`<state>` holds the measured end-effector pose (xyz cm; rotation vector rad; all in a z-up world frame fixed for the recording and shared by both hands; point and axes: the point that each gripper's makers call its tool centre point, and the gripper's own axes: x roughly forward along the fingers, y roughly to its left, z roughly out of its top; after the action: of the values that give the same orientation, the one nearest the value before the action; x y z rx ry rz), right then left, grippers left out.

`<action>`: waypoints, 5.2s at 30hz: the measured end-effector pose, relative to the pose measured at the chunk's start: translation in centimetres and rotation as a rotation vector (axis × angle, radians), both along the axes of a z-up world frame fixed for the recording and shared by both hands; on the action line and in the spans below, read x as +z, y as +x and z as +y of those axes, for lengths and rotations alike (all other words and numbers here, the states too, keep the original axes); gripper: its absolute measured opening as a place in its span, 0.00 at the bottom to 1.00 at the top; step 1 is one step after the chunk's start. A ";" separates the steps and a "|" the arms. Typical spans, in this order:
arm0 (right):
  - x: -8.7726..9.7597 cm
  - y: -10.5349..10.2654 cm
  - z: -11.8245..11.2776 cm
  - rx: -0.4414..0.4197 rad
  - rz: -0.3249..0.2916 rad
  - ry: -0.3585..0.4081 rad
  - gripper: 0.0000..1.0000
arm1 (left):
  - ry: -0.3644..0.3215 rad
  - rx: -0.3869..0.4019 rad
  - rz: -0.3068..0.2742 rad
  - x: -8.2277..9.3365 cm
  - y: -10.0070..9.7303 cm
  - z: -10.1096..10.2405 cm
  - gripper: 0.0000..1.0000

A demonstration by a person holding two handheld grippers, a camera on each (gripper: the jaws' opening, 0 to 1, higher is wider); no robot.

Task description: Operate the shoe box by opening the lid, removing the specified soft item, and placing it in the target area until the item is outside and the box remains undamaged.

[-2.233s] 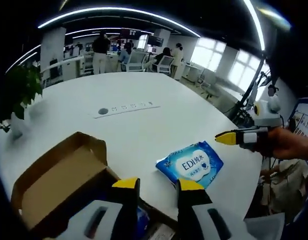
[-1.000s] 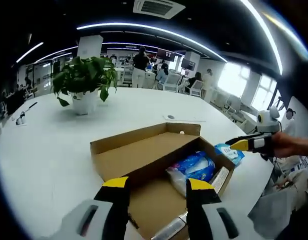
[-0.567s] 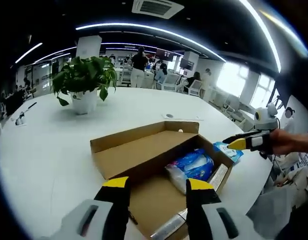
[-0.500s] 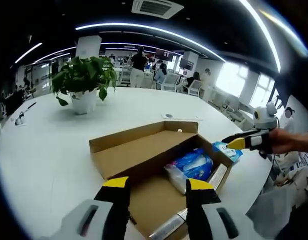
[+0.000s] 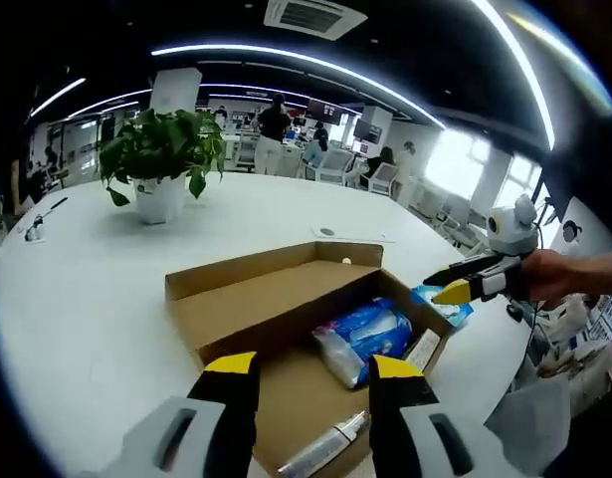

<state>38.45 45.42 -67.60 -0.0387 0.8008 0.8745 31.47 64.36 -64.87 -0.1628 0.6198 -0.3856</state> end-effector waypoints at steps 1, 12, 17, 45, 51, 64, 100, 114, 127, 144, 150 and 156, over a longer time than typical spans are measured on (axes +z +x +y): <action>-0.2 -0.1 0.1 0.008 0.001 -0.009 0.43 | -0.001 0.001 0.001 -0.1 -0.1 0.0 0.44; -1.0 -0.7 2.2 0.163 -0.008 -0.102 0.44 | -0.017 0.014 0.010 -0.8 -0.9 0.0 0.45; -2.0 -1.1 3.4 0.357 -0.073 -0.250 0.46 | -0.029 0.027 0.008 -0.8 -1.3 -0.1 0.45; -8.9 -1.1 7.8 0.683 -0.042 -0.494 0.59 | -0.034 0.119 0.021 -1.1 -5.3 2.2 0.44; -10.4 -1.2 8.3 0.745 -0.051 -0.543 0.63 | -0.034 0.138 0.020 -1.2 -6.0 2.7 0.44; -11.9 -0.5 8.4 0.765 -0.081 -0.588 0.61 | -0.036 0.156 0.017 -1.1 -6.2 3.3 0.44; -3.5 -2.0 9.3 0.669 -0.250 -0.485 0.30 | -0.056 0.057 -0.020 0.4 -3.1 1.1 0.43; 1.8 -1.2 8.0 0.597 -0.352 -0.447 0.30 | -0.042 -0.021 -0.025 1.0 -2.0 -0.5 0.45; 4.2 -0.3 1.2 0.468 -0.387 -0.465 0.30 | -0.031 -0.060 -0.010 1.4 -1.7 -1.8 0.45; 2.7 -1.6 -9.9 0.294 -0.340 -0.469 0.30 | 0.006 -0.095 -0.004 2.3 -1.1 -5.4 0.46; 2.1 -2.2 -13.6 0.242 -0.315 -0.468 0.30 | 0.016 -0.111 -0.001 2.4 -0.7 -7.5 0.46; 1.1 -2.9 -17.7 0.197 -0.288 -0.473 0.30 | 0.015 -0.110 0.004 2.5 -0.3 -9.4 0.46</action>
<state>35.55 27.73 -66.50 -0.6550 0.7240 0.8241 31.16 54.98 -62.35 -0.1154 0.6375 -0.4867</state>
